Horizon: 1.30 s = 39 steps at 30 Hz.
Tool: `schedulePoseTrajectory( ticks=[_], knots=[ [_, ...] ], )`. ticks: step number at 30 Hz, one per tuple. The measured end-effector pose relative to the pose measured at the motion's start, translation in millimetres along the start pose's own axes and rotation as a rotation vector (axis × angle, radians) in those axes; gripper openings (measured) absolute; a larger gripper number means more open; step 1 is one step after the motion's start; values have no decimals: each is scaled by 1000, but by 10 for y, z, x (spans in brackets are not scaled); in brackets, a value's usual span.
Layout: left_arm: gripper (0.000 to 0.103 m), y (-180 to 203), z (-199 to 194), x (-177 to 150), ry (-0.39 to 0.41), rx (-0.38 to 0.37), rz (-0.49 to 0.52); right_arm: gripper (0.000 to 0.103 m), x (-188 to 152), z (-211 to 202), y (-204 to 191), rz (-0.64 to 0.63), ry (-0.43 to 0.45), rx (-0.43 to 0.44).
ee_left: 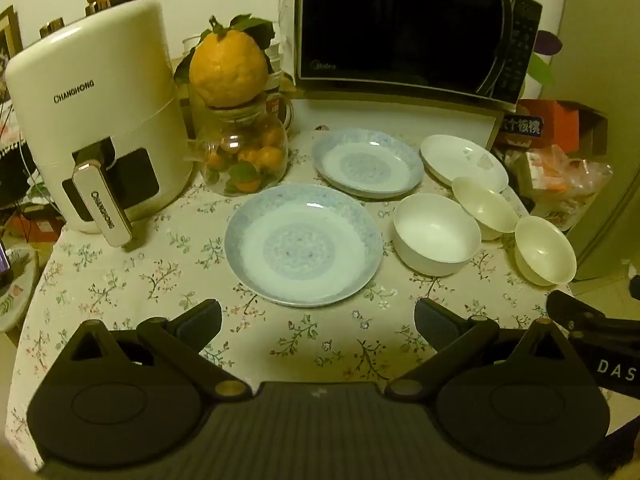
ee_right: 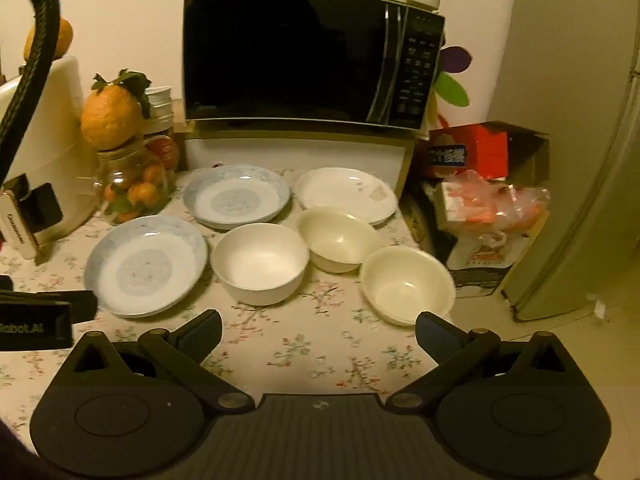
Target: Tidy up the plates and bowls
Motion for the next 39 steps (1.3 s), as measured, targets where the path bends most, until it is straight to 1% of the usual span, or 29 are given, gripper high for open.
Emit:
schedulePoseTrajectory(
  ticks=[6, 7, 9, 10, 13, 17, 19, 22, 23, 27, 32, 37, 39],
  knots=[
    [103, -9, 36, -30, 18, -4, 22, 101, -58, -6, 101, 23, -15, -18],
    [103, -20, 66, -3, 15, -5, 24, 101, -22, 20, 76, 27, -8, -40],
    [103, -8, 62, 0, 12, 6, 26, 101, -4, 29, 111, 32, -12, -42],
    [103, -11, 69, 1, 9, 5, 23, 101, -67, 28, 52, 38, -51, -23],
    [103, -19, 56, 5, 1, 0, 7, 101, -65, 16, 40, 27, -52, -34],
    [103, -20, 27, 11, 14, -16, -5, 101, -49, 10, 89, 15, -62, -29],
    [103, -29, 27, 14, 24, -19, -8, 101, -41, 22, 83, 19, -52, -32],
    [103, -41, 43, -3, 13, -11, -9, 101, -27, 21, 74, 11, -37, -44],
    [103, -32, 39, -9, 23, -12, -12, 101, -24, 14, 74, 9, -43, -47],
    [103, -25, 16, -6, 36, -13, -4, 101, -20, -23, 74, 3, -13, -63],
    [103, 15, 25, -2, 40, -17, 15, 101, -22, -15, 76, 13, -20, -47],
    [103, 8, 46, -15, 21, -18, 16, 101, -35, -16, 73, 7, -19, -51],
    [103, 5, 46, -20, 25, -21, 12, 101, -39, -12, 71, 6, -21, -52]
  ],
)
Point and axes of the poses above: each gripper's, at about its wrist camera, not at the fingertips, and z roughly the way its jaws point, y to its right, x to its top, the point moved 5 cm from there along z, roughly the way its jaws point, and after that the axes turned 4 degrees about -y, right-handed, at the moved point
